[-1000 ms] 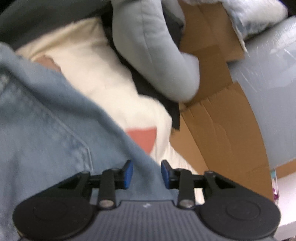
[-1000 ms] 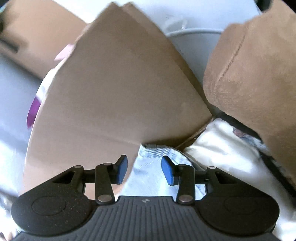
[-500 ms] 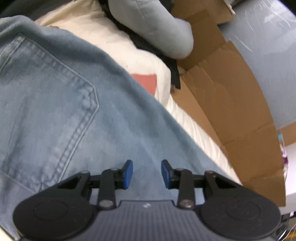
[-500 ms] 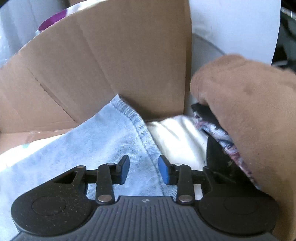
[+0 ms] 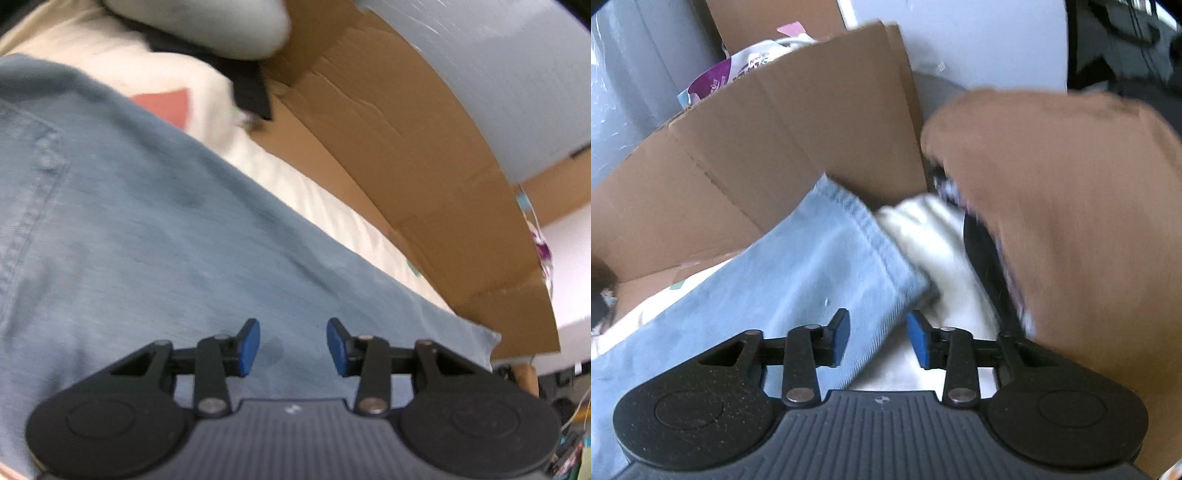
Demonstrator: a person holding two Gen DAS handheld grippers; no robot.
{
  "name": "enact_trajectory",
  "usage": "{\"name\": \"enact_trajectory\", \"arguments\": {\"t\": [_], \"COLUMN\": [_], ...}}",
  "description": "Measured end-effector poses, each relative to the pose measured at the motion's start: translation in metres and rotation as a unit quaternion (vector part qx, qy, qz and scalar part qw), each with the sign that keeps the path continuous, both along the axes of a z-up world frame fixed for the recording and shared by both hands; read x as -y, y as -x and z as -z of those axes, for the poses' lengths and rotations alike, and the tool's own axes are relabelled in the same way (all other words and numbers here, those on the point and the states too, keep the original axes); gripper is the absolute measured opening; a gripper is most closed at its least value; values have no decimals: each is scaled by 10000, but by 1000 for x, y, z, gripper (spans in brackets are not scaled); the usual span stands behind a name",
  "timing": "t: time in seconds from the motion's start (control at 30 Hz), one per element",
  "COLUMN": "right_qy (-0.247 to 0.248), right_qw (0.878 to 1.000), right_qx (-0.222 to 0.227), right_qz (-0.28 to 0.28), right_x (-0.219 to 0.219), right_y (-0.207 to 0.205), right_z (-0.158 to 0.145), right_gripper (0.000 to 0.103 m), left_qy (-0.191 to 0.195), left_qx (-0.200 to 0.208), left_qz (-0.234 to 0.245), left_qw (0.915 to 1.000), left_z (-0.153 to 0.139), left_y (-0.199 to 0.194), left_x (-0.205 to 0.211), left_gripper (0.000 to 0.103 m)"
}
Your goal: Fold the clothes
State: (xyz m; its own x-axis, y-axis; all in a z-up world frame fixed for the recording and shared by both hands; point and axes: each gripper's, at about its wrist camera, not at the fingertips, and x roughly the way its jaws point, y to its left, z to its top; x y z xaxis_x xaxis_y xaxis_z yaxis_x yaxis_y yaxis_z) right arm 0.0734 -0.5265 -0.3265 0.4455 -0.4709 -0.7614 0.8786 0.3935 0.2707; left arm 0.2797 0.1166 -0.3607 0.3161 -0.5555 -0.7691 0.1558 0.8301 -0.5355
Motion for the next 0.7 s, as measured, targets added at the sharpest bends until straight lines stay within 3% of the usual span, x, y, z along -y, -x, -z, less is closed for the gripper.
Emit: {"name": "enact_trajectory", "arguments": {"t": [0.13,0.23,0.3,0.37,0.43,0.7], "right_qy": [-495,-634,-632,-574,-540,-506], "right_qw": [9982,9961,9961,9964,9961,9937], "right_qx": [252,556,579,613,676,935], "right_qz": [215,265,223,146,161,364], "right_x": [4,11,15,17,19,24], "right_y": [3,3,1,-1,-1,2], "right_z": [26,29,28,25,23,19], "right_gripper": [44,44,30,8,2,2], "left_qy": [-239,-252,-241,-318,-444,-862], "left_qx": [74,-44,-88,-57,-45,270], "left_qz": [348,411,513,726,1019,2540], "left_qw": [9991,9988,9984,9968,9938,9630], "left_z": [4,10,12,10,9,-4], "left_y": [5,14,18,21,25,58], "left_x": [25,38,50,64,82,175], "left_gripper": [45,45,45,45,45,45]}}
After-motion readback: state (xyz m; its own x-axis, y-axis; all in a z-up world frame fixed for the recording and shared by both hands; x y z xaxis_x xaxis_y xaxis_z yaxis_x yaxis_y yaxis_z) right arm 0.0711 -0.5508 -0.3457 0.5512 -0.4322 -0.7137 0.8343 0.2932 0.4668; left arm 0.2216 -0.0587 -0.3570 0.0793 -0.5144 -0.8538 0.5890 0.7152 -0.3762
